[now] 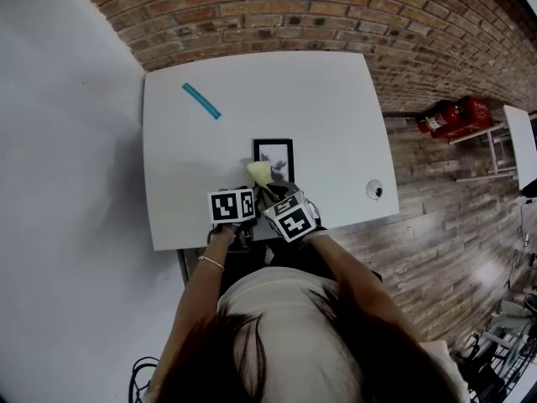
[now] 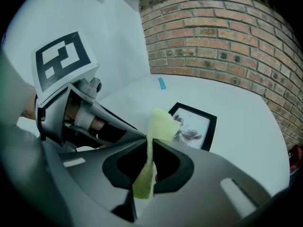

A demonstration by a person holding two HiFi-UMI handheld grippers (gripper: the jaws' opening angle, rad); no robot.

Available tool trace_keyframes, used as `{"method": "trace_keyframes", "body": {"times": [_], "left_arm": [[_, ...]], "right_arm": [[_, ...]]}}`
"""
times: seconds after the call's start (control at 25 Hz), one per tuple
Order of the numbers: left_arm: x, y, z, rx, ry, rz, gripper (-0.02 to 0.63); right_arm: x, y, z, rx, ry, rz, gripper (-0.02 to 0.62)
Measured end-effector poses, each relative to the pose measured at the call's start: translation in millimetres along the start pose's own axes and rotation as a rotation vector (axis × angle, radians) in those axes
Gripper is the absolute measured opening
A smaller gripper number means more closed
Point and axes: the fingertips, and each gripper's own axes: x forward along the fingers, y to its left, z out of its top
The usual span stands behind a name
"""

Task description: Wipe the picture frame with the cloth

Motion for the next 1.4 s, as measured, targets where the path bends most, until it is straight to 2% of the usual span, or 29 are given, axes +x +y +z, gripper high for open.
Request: {"method": "trace_keyframes", "body": {"times": [0.6,1.4], "left_arm": [[0.4,-2.5,-0.1,0.000,0.007,-0.004,0.138],[-0.6,-3.2,0.8,-0.012,0.029,-0.024,0.132]], "right_arm": [[11.1,-15.0,24.9,-0.050,-0.001,0.003,0.037],[33.4,-41.3,56.5,0.064,-0.019,-0.002,0.037]]}}
